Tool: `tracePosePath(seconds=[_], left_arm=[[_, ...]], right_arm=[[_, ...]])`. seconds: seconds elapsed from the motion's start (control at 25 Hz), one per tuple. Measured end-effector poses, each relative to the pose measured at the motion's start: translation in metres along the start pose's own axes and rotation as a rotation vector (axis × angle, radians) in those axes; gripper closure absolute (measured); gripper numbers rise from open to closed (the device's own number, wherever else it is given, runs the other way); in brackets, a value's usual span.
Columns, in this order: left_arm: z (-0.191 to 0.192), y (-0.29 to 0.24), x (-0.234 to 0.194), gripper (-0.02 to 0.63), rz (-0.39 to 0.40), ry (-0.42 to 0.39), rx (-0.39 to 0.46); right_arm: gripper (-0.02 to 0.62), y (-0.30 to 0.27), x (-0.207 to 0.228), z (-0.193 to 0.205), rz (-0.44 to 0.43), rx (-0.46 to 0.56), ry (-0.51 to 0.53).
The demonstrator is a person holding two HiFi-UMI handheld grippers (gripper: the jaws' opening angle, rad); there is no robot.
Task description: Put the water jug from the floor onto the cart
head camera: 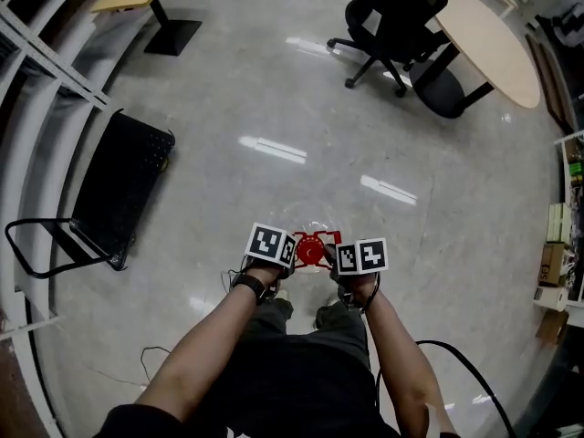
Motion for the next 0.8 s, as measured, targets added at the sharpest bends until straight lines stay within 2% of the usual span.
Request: tracePosePath(seconds=[0.28, 0.56, 0.8], left_arm=[[-0.020, 0.077, -0.109, 0.604, -0.109, 0.193, 0.153], [-0.030, 0.148, -0.216, 0.604, -0.211, 0.423, 0.265], [-0.028, 0.187, -0.283, 0.604, -0.304, 0.625, 0.399]], right_arm=[[0.597, -0.068, -0.113, -0.081, -0.059, -0.110, 0.228], [0.595, -0.144, -0.227, -0.150, -0.133, -0.267, 0.443], [0.597, -0.203, -0.303, -0.194, -0.193, -0.392, 0.652]])
Point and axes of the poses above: the fingertips, and each gripper's own axes: y backward along the fingers, x to its right, z out of its underside, the point moved 5 cm from there along y, backward along the fingers, and after that the axes turned 13 degrees about -y, right-handed, at the moved point
